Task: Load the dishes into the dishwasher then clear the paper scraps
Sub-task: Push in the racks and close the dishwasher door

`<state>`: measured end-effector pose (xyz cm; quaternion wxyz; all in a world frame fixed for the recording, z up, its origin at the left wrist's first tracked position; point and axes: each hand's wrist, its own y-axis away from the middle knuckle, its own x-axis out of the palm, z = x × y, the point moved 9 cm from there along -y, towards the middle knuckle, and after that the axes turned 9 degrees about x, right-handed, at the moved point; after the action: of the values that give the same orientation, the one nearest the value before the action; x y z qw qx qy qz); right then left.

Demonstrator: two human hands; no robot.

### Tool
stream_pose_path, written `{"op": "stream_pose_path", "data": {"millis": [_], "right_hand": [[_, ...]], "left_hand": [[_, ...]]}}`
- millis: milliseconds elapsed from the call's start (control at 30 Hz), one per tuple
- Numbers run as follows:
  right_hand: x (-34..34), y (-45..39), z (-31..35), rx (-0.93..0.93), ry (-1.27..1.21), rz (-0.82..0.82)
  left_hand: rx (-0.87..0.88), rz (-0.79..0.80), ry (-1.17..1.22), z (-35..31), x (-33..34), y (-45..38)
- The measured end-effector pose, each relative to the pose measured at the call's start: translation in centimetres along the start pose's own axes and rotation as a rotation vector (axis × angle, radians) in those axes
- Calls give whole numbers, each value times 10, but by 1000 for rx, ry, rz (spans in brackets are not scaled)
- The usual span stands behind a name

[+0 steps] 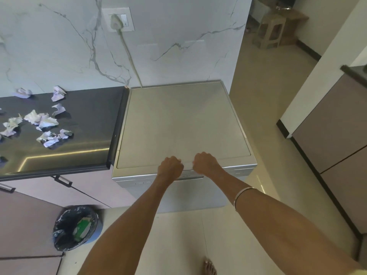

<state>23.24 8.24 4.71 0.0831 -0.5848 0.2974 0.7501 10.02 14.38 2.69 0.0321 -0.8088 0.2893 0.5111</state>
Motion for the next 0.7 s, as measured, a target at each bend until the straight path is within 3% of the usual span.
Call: {"op": "stream_pose_path", "data": {"millis": [200,333,700], "right_hand": [[-30,-21,14,-52,-82,-33],[-52,-41,27,-49,-17,-66],[-102,-124,72,32,2,-3]], "left_hand": [[68,-150,-101,-12,-46,-7],[96,-220,-28,-2,-75,-27],[163,-259,-78,21,-151,-131]]}}
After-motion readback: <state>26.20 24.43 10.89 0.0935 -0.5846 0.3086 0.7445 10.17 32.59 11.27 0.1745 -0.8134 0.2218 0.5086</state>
